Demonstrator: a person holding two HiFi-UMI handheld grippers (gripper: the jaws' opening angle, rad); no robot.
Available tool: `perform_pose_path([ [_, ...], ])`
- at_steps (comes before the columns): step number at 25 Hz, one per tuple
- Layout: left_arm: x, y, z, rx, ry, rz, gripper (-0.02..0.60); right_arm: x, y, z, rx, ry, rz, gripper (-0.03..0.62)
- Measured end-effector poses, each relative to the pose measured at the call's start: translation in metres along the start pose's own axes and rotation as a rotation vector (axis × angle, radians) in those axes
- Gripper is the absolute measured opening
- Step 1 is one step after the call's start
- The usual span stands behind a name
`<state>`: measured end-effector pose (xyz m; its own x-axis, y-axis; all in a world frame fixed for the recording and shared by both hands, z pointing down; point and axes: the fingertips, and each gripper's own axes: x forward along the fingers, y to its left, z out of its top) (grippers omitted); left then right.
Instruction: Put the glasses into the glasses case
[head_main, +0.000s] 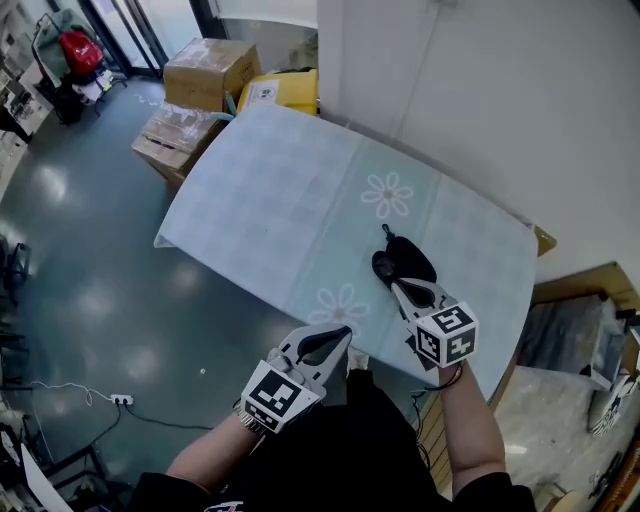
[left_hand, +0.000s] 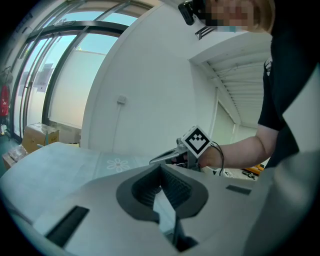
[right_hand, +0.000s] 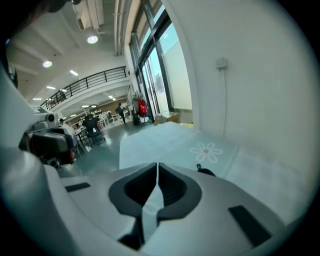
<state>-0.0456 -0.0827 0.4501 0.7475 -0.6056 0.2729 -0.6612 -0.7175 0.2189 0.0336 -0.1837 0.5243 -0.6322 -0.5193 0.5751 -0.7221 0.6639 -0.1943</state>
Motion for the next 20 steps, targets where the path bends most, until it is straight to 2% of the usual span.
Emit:
perform_pose_path([
  [4,-0.018,-0.002,0.006,0.026,-0.02,-0.019,0.028,-0.027,0.027,0.018,0.001,-0.12,-0.036,0.023],
  [12,-0.051,-0.005,0.012,0.069,-0.046,-0.067,0.028,-0.077,0.078,0.026,0.032,-0.271,-0.126,0.023],
  [16,-0.054,-0.012,0.013,0.089,-0.05,-0.102,0.028,-0.1,0.096,0.021,0.054,-0.321,-0.165,0.023],
  [20,-0.054,-0.02,0.014,0.077,-0.052,-0.125,0.027,-0.117,0.105,0.015,0.077,-0.338,-0.197,0.023],
])
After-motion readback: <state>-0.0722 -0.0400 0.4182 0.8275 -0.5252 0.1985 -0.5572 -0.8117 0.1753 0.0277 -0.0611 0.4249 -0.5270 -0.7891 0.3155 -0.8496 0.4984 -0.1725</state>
